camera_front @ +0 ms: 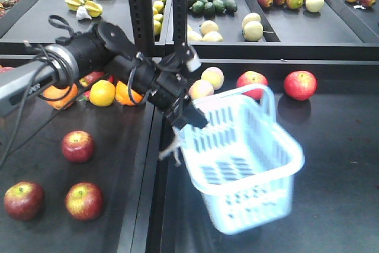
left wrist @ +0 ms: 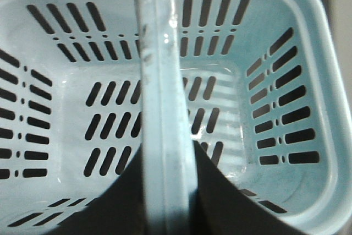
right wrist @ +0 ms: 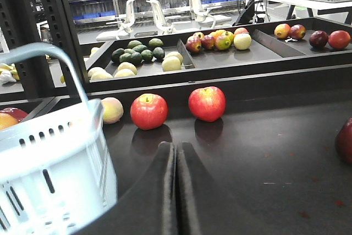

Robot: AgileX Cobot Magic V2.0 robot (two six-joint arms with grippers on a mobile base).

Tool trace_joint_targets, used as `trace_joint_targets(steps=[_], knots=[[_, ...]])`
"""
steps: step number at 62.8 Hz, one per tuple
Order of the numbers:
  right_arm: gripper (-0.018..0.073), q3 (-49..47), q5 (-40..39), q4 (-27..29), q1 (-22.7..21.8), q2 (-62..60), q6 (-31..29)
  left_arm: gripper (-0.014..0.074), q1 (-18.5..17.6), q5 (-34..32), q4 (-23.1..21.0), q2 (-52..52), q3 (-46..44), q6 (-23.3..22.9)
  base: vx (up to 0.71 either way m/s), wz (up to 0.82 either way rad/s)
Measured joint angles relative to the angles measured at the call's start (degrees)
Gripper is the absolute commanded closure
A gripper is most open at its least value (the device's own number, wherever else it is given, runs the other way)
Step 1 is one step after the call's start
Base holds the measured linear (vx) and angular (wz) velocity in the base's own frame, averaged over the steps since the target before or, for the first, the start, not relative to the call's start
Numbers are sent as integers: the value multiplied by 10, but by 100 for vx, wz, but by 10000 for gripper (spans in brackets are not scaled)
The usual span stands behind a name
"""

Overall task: Pick three apples into basket with both arms
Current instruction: 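Reach the left gripper to the basket handle and grasp it, then lift the basket by its handle with the left gripper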

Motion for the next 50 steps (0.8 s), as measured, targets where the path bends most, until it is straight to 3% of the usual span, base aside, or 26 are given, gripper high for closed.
trace_joint_targets(steps=[6, 15, 32, 40, 50], knots=[[564, 0, 0, 0, 0, 0, 0, 605, -3, 5, -12, -24, 0, -53, 0, 0], [564, 0, 0, 0, 0, 0, 0, 605, -3, 4, 6, -69, 0, -171, 0, 0], [564, 0, 0, 0, 0, 0, 0, 605, -34, 14, 137, -176, 2, -373, 0, 0], [564, 0, 0, 0, 0, 0, 0, 605, -60, 15, 166, -234, 32, -428, 0, 0], [564, 0, 0, 0, 0, 0, 0, 605, -82, 11, 170, -311, 125, -450, 0, 0]])
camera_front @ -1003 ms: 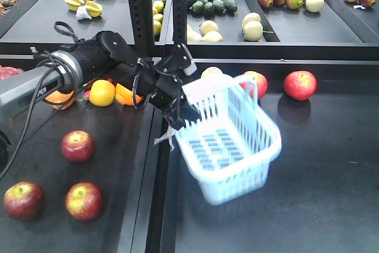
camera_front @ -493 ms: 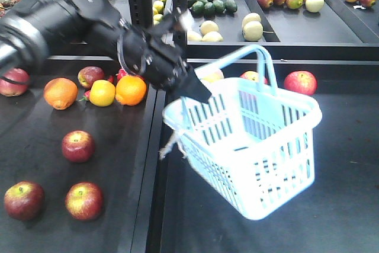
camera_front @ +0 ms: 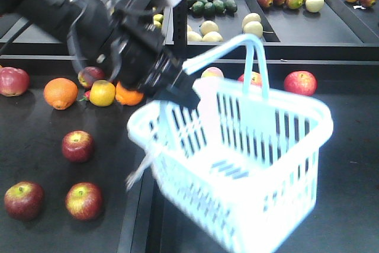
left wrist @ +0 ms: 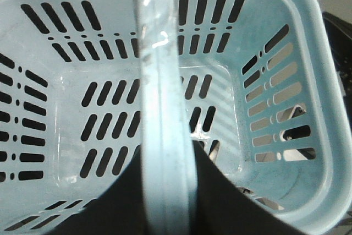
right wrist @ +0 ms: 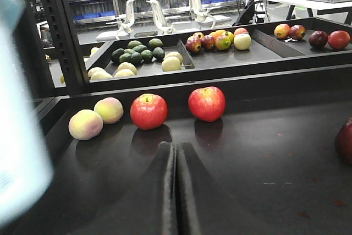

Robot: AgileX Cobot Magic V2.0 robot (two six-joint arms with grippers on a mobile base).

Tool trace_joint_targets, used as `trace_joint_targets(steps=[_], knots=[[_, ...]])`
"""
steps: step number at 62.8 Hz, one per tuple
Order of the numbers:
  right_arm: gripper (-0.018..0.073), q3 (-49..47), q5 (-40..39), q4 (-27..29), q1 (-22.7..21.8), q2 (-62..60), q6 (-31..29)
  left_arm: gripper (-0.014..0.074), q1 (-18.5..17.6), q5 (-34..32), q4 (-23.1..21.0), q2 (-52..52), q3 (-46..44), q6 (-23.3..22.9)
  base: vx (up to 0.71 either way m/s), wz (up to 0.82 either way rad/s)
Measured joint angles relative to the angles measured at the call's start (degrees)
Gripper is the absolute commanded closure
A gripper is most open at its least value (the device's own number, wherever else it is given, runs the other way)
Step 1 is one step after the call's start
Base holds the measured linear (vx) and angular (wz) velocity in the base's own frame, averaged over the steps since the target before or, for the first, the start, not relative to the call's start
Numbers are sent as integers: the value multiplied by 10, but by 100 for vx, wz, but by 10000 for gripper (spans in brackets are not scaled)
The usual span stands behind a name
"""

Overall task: Pick three apples into basket with both arms
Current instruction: 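Lift the basket by its handle with the left gripper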

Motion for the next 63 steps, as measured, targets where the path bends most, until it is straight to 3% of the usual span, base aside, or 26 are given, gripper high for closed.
trace_joint_targets(steps=[14, 32, 45, 63], knots=[[564, 0, 0, 0, 0, 0, 0, 605, -4, -125, 3, -126, 180, -24, 0, 0], [564, 0, 0, 0, 0, 0, 0, 605, -3, -275, -31, -262, 363, -26, 0, 0], [564, 0, 0, 0, 0, 0, 0, 604, -3, -284, -59, -282, 383, -28, 0, 0], [564, 0, 0, 0, 0, 0, 0, 604, -3, -256, -60, -282, 385, -28, 0, 0]])
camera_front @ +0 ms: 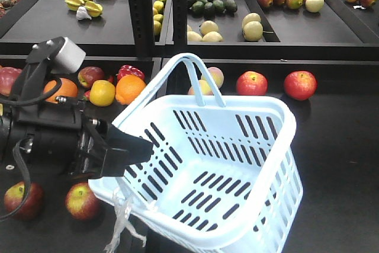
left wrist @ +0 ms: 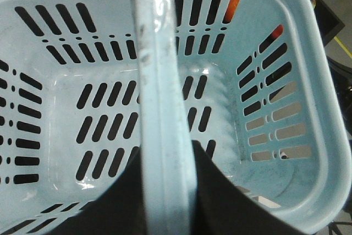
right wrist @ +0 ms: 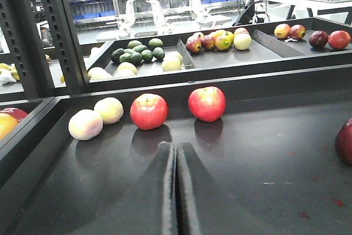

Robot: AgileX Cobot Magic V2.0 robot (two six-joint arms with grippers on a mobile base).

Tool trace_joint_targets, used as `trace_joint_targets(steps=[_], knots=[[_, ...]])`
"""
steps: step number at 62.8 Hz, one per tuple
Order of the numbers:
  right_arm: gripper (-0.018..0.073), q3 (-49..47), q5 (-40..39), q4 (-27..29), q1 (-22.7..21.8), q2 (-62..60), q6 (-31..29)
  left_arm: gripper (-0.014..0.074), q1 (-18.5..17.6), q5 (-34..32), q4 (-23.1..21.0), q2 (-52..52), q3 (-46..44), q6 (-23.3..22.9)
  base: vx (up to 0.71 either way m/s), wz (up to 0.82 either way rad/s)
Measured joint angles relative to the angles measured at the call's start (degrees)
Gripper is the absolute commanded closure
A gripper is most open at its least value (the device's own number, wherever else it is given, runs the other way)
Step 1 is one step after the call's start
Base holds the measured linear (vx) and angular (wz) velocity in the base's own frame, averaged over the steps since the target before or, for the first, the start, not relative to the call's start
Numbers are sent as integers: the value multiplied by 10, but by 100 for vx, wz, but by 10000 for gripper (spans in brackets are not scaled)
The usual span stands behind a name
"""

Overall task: Pick three apples into basket with both arms
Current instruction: 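Lift the basket by its handle with the left gripper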

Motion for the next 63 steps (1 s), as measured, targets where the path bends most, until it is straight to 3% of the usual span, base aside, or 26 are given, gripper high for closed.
trace_joint_targets(steps=[63], knots=[[564, 0, 0, 0, 0, 0, 0, 604, 0, 15, 0, 0, 0, 0, 0, 0]])
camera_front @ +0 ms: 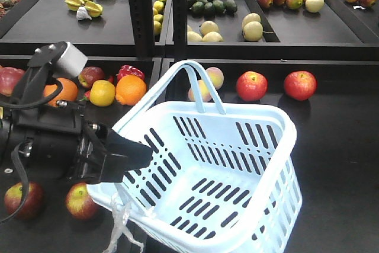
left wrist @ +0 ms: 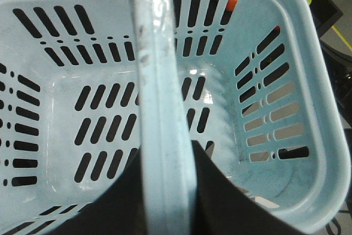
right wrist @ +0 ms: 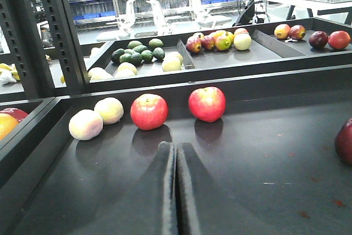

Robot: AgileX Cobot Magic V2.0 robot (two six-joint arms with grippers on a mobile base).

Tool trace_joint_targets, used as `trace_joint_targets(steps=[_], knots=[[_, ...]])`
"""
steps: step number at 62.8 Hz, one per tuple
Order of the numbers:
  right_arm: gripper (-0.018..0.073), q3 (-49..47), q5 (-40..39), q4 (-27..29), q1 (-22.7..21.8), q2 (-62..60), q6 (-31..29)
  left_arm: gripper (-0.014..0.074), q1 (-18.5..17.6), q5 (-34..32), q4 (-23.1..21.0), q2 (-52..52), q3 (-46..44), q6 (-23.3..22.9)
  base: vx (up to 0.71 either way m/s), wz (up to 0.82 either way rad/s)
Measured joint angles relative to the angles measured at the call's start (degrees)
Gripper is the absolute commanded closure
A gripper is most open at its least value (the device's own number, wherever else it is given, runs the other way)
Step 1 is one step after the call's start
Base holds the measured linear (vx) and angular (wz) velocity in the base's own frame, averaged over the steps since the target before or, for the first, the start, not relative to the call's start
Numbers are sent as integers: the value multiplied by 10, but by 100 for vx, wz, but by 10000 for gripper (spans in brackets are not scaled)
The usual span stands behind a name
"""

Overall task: Pick three apples into basket with both arms
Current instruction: 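Lift the basket by its handle with the left gripper, then hold the basket in the left gripper while turning the base away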

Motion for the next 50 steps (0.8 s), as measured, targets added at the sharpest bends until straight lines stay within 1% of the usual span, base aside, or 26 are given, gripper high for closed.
trace_joint_targets(steps=[27, 38, 50], knots=[[564, 0, 0, 0, 0, 0, 0, 604, 0, 0, 0, 0, 0, 0, -2, 5], [564, 0, 0, 0, 0, 0, 0, 604, 0, 0, 0, 0, 0, 0, -7, 25], [564, 0, 0, 0, 0, 0, 0, 604, 0, 0, 0, 0, 0, 0, -11, 41]])
